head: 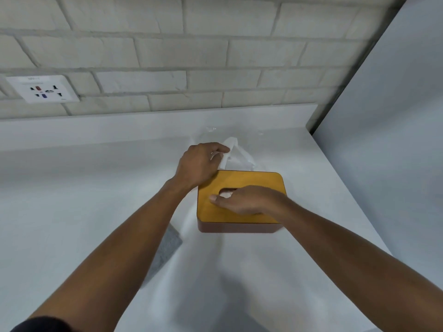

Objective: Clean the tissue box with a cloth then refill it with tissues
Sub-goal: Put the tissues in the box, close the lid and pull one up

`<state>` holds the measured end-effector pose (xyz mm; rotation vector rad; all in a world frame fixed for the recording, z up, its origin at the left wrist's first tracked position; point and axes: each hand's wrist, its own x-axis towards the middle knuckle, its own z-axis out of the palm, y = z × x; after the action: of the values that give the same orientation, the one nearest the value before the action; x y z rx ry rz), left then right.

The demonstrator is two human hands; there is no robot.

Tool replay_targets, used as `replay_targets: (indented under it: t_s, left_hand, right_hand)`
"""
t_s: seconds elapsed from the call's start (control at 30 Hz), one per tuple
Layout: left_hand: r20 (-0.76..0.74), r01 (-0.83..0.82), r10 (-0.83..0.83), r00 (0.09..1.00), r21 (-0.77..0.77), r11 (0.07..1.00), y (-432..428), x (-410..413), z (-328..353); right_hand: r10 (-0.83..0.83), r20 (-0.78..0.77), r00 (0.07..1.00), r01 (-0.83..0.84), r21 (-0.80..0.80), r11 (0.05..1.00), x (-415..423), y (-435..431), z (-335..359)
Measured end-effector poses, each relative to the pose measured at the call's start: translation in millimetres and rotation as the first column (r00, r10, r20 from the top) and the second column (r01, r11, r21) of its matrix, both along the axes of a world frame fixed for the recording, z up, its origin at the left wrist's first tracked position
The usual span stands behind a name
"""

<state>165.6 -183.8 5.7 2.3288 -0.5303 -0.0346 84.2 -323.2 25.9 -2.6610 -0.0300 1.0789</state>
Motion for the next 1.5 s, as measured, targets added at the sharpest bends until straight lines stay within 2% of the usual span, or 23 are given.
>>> replay_targets:
  t_s: [0.2,0.53,0.7,0.87,1.0,1.07,1.13,1.23,1.5]
  left_hand:
    - [-0.019,0.001,0.0,1.0,0.012,1.0,-0.1,-2.0,-6.5]
    - [-0.032,0.023,-0.022,0.999,0.018,1.0,-1.3,-1.4,-8.4]
    - [-0.046,0.044,-0.043,0.998,0.033,0.998,-2.6,-2.7,-8.3]
    - [-0.063,0.038,-0.036,0.997,0.032,0.999,-1.3,-6.1,-6.8]
    - [-0.008,0.099,-0.1,0.995,0.251,0.963,-0.7,-5.3,-13.1]
    - [0.004,0.124,-0.13,0.992,0.278,0.953,1.0,-6.4,-15.4]
    - [0.0,0.137,-0.143,0.99,0.272,0.952,3.4,-8.4,-15.6]
    - [-0.03,0.206,-0.21,0.977,0.376,0.903,7.0,-14.1,-19.9]
    - [-0.001,0.229,-0.268,0.963,0.524,0.821,6.8,-14.6,-17.3]
  right_hand:
    - [0.112,0.166,0.98,-0.099,-0.088,0.991,-19.3,-2.7,5.2]
    - [0.219,0.295,0.93,-0.172,-0.175,0.969,-18.8,-2.4,-1.6]
    - [0.145,0.162,0.976,-0.128,-0.108,0.986,-14.1,-9.1,-2.5]
    - [0.176,0.222,0.959,-0.161,-0.086,0.983,-20.3,-9.4,-7.8]
    - [0.132,0.122,0.984,-0.125,-0.065,0.99,-23.4,-8.1,1.8]
    - [0.152,0.128,0.98,-0.145,-0.063,0.988,-22.3,-5.8,4.9]
    - [0.191,0.16,0.968,-0.182,-0.071,0.981,-24.7,-5.0,6.2]
    - [0.225,0.202,0.953,-0.209,-0.101,0.973,-32.6,-7.8,2.8]
    - [0.28,0.462,0.842,-0.286,-0.058,0.956,-39.0,-21.0,-20.5]
